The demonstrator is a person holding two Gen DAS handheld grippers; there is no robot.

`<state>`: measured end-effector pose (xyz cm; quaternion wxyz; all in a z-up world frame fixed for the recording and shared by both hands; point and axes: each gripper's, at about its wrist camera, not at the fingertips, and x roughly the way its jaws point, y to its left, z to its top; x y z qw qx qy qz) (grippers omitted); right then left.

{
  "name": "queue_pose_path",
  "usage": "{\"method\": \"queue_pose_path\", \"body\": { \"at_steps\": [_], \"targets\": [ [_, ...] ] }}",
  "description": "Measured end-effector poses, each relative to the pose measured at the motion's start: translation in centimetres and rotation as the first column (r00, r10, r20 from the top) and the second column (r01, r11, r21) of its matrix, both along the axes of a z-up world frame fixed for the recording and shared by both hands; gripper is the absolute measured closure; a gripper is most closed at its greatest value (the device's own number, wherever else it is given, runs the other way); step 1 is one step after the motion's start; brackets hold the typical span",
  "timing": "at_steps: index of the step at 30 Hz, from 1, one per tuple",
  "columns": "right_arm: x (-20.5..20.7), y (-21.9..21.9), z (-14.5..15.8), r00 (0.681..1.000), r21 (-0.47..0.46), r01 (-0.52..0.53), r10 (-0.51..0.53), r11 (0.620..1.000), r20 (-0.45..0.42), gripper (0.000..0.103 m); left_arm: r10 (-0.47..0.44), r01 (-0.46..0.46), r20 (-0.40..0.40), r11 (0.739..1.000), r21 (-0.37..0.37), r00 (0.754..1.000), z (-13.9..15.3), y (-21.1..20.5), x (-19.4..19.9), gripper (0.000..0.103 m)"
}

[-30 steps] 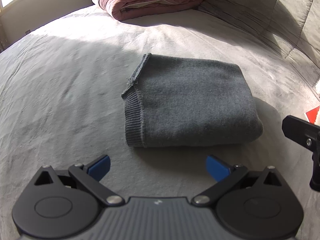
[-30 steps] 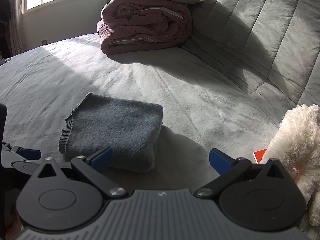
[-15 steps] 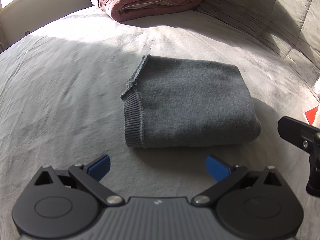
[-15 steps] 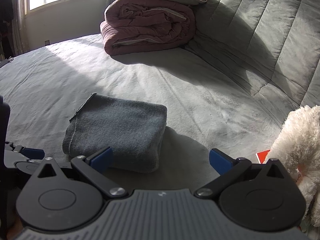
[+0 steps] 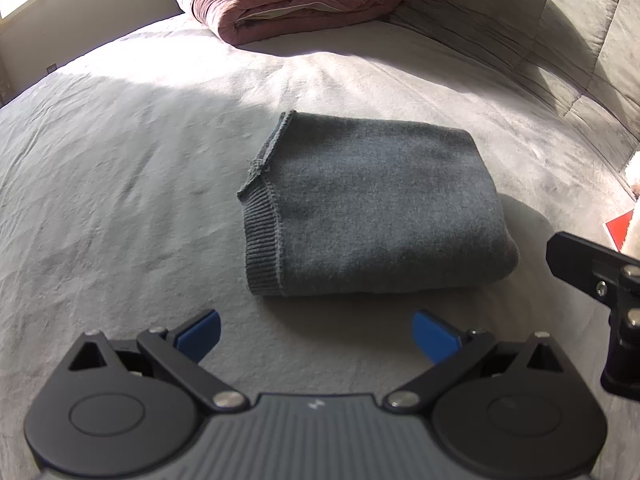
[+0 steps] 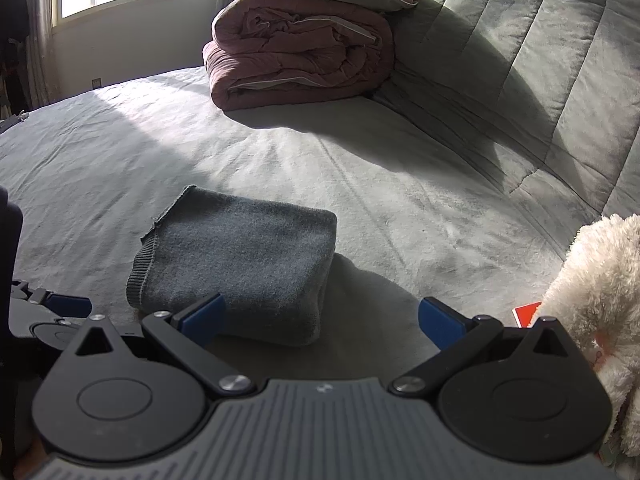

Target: Fold clothes

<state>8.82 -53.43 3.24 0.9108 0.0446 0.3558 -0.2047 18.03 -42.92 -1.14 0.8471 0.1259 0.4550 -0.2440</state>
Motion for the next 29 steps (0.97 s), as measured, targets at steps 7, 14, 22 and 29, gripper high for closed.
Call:
{"method": "queue_pose_path", "body": {
  "at_steps": [7,14,22,29],
  "targets": [
    [-2.1,0.8,1.8,0.999,0.058,0.04,-0.039,0.997,-0.022,0.0,0.023,-0.022,0.019,0.998,-0.054,1.0,3.8,2.5,-2.5,0.001],
    [-7.1,5.1,7.1,0.999,0.088,0.04,-0.04,0.995,-0.006,0.0,0.009,-0.009,-0.003,0.998,-0.057,1.0,8.9,7.2,-8.4,0.001],
    [-12.6,10.9,12.3,0.999,0.079,-0.015,0.012,0.997,0.037,0.0,0.016,-0.015,0.028,0.998,-0.062,0.999,13.9,12.9,-15.0,0.001],
    [-14.8,13.5,14.1,0.997,0.064,-0.053,0.049,0.997,0.06,0.0,0.034,-0.031,0.05,0.997,-0.075,0.998,15.4,15.6,-17.6,0.001]
  ]
}}
